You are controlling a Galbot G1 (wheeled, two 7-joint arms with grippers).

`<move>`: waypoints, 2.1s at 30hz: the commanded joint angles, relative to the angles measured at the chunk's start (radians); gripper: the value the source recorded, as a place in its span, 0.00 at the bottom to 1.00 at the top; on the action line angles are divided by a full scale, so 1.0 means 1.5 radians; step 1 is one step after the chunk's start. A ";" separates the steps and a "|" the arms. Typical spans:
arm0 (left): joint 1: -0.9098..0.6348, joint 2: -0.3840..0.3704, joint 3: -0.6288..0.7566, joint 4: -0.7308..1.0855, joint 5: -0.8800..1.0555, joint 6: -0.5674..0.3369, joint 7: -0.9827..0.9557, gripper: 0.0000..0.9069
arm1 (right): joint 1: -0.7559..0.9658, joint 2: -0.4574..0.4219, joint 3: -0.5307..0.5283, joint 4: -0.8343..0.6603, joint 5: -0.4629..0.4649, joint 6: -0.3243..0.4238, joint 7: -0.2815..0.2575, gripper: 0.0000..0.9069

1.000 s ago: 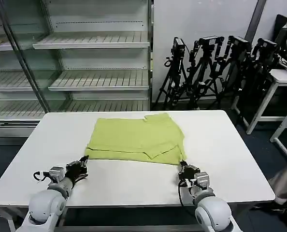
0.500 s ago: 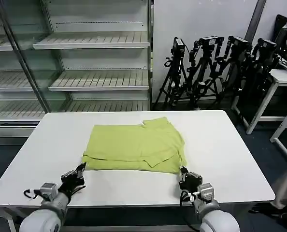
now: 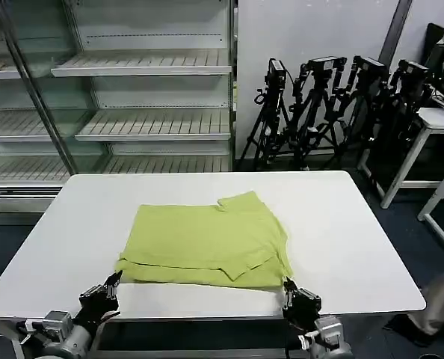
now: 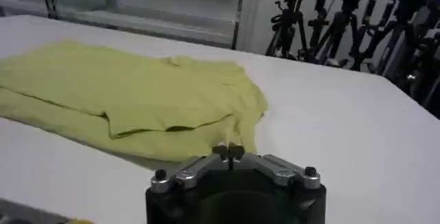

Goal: Fold and organize the clothes.

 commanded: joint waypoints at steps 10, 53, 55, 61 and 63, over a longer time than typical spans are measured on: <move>0.015 0.042 -0.075 -0.139 0.059 0.051 -0.028 1.00 | -0.010 -0.046 0.095 0.114 -0.004 -0.009 -0.046 1.00; -0.587 0.084 0.238 0.497 -0.055 0.064 -0.004 1.00 | 0.741 0.234 -0.095 -0.740 0.104 -0.025 0.091 1.00; -0.594 0.081 0.238 0.506 -0.059 0.067 0.002 1.00 | 0.745 0.236 -0.095 -0.751 0.103 -0.026 0.096 1.00; -0.594 0.074 0.235 0.517 -0.052 0.071 0.027 1.00 | 0.749 0.245 -0.094 -0.769 0.105 -0.026 0.099 1.00; -0.592 0.072 0.237 0.519 -0.044 0.067 0.027 1.00 | 0.748 0.249 -0.095 -0.774 0.105 -0.025 0.100 1.00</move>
